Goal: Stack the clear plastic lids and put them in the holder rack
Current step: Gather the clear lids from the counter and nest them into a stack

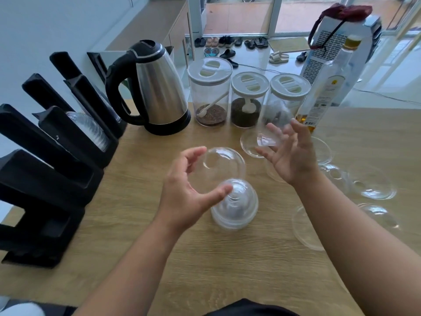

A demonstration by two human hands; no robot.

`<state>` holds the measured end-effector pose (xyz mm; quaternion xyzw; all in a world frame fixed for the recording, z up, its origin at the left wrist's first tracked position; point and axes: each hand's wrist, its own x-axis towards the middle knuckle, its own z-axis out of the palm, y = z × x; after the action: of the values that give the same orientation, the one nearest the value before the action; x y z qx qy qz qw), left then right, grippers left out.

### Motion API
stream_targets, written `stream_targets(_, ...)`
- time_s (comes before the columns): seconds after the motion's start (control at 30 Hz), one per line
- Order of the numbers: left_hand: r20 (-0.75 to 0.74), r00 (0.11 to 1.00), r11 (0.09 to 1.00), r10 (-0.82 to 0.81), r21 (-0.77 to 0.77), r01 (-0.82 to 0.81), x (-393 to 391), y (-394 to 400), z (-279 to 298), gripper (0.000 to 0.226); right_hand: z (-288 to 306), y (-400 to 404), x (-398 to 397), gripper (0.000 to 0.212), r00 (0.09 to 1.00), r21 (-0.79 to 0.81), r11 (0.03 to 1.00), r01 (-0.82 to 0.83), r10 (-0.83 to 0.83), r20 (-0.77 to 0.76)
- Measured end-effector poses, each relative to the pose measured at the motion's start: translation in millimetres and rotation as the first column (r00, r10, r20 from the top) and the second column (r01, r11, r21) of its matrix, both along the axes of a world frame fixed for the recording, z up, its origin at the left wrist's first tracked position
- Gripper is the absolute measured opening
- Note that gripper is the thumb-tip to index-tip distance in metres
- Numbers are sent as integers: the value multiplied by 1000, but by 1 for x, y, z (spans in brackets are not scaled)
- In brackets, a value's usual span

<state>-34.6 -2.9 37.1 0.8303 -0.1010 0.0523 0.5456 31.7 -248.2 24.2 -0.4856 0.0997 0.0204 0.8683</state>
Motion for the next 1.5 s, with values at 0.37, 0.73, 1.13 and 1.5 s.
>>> stream_targets(0.37,-38,993,969,-109,219,115,-17,-22,-39,81,14,-6,-48,76,984,-205,976,-71,102,145)
stream_targets(0.73,-128,983,988,-130,66,139,-24,-17,-40,115,9,18,-73,85,869,-780,593,-197,474,140)
stream_targets(1.13,-124,990,981,-67,-187,43,-5,11,-28,75,-17,33,-76,85,824,-944,290,-156,565,37)
stream_targets(1.5,-175,981,986,-85,130,109,98,-3,-72,35,-13,-4,-66,64,958,-881,474,-5,255,131)
